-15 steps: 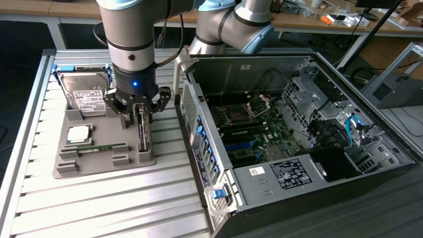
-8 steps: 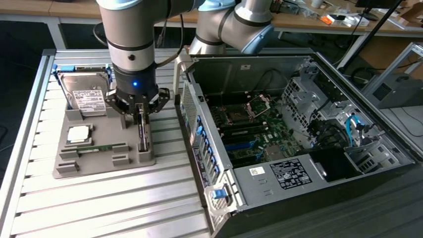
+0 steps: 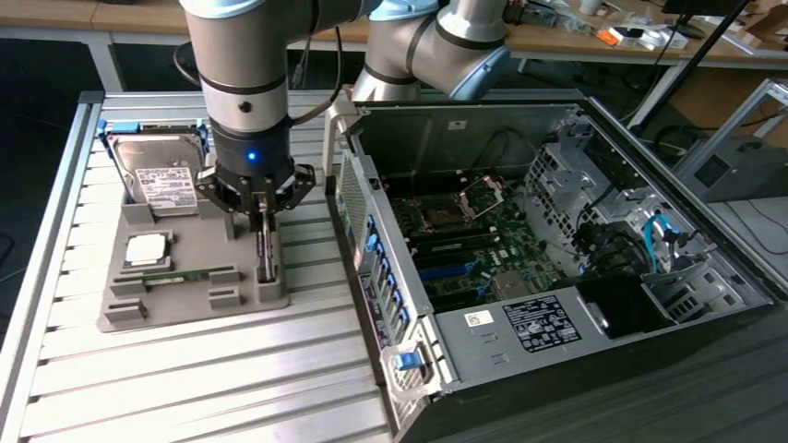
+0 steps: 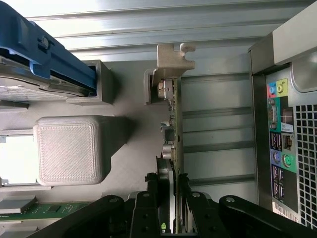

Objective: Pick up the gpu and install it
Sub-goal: 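Pick up the gpu and move the gpu toward the slot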

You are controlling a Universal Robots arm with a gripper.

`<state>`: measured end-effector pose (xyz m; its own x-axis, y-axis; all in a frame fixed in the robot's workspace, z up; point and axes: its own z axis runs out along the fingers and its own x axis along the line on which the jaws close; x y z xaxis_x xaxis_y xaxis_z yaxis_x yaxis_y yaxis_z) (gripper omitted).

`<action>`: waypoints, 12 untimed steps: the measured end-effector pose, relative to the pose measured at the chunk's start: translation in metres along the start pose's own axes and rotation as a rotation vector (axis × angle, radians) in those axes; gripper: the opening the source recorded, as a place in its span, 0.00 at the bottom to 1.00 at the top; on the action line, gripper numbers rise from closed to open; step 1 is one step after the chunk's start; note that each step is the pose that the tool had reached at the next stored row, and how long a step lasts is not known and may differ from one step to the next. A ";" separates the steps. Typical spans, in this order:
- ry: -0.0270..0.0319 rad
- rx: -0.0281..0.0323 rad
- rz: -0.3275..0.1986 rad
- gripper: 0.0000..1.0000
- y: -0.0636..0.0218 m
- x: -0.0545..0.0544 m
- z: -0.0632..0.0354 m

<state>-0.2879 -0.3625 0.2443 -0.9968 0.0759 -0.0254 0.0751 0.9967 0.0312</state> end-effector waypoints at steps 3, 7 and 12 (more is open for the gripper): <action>0.0000 0.0001 0.000 0.27 0.0001 0.000 -0.0044; 0.0000 0.0001 0.000 0.27 0.0003 0.000 -0.0080; -0.0002 -0.0001 0.000 0.27 0.0003 0.000 -0.0101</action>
<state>-0.2879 -0.3625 0.2544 -0.9968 0.0759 -0.0256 0.0751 0.9967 0.0313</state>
